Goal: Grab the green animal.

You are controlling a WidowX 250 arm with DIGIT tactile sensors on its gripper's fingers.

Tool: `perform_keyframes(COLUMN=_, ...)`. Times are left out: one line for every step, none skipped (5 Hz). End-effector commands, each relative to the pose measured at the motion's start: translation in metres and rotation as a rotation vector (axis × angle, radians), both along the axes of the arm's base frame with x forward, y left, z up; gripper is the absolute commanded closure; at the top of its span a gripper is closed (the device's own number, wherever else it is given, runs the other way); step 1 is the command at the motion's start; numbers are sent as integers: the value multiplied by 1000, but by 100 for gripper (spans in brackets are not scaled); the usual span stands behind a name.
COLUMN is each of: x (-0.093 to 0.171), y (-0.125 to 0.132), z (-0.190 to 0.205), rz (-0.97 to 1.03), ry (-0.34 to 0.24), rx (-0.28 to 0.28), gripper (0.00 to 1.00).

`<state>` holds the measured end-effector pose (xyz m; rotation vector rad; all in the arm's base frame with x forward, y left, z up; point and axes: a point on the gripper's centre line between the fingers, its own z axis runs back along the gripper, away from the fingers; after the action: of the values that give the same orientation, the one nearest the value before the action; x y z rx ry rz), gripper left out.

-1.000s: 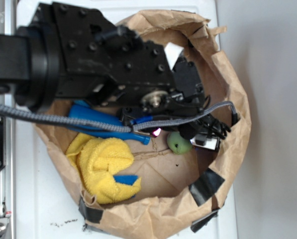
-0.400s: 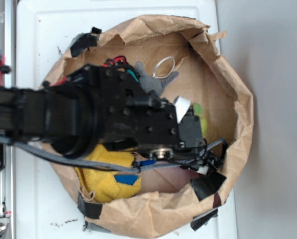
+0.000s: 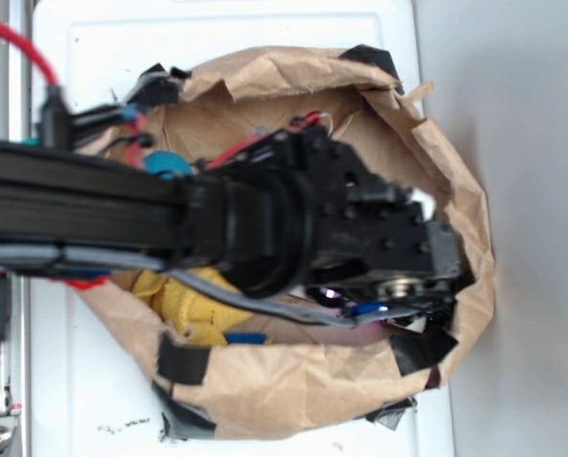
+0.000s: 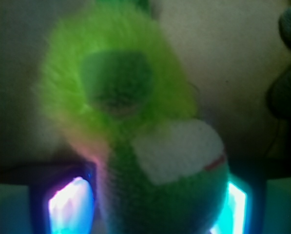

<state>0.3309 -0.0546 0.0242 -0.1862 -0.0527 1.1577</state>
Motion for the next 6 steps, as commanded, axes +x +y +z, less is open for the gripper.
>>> perform_keyframes(x=20, y=18, z=30, rz=43, ry=-119, rx=-36, gripper=100)
perform_keyframes(x=23, y=20, z=31, rz=30, ry=-126, rx=-31, gripper=100)
perform_keyframes(x=19, y=22, z=35, rz=6, ry=-148, rx=-20, gripper=100)
perform_keyframes(x=5, y=26, z=53, rz=-59, ry=-209, rx=-7, gripper=100)
perform_keyframes(x=-7, y=32, z=74, rz=-112, ry=-283, rx=79, gripper=100)
perform_keyframes(x=-9, y=36, z=103, rz=-187, ry=-337, rx=116, gripper=100)
